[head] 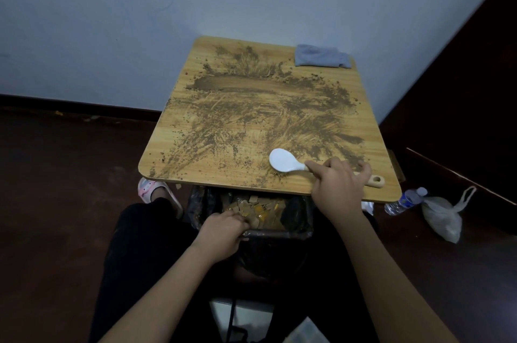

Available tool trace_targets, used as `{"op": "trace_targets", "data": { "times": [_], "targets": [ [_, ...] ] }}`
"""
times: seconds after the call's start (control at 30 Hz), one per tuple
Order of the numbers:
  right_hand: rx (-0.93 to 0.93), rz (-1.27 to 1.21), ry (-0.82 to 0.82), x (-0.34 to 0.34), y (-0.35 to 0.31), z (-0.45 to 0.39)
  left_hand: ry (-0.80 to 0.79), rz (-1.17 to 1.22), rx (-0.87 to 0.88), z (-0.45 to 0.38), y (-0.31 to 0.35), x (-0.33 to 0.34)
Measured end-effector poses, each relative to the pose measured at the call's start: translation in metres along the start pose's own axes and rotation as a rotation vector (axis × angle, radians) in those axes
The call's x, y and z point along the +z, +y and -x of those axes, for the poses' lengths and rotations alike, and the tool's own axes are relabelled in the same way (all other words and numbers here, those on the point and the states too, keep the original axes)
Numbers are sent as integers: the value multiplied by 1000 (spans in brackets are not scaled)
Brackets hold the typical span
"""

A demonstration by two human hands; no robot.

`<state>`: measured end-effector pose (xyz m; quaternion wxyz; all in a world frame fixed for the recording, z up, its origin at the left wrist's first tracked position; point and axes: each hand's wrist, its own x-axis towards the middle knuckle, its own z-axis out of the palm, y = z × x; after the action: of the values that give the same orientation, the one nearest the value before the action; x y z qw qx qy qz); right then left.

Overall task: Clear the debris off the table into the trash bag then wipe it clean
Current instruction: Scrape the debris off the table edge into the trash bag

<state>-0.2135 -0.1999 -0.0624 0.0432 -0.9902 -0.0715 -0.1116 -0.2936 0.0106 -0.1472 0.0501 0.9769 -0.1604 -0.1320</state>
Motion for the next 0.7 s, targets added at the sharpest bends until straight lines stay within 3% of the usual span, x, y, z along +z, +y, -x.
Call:
{"op": "trace_targets", "data": {
  "times": [0.43, 0.7],
  "targets": [
    [-80, -67, -31, -4, 8, 19, -13, 9, -3, 0, -3, 2],
    [135, -287, -125, 13, 6, -20, -15, 4, 7, 1, 0, -3]
  ]
}}
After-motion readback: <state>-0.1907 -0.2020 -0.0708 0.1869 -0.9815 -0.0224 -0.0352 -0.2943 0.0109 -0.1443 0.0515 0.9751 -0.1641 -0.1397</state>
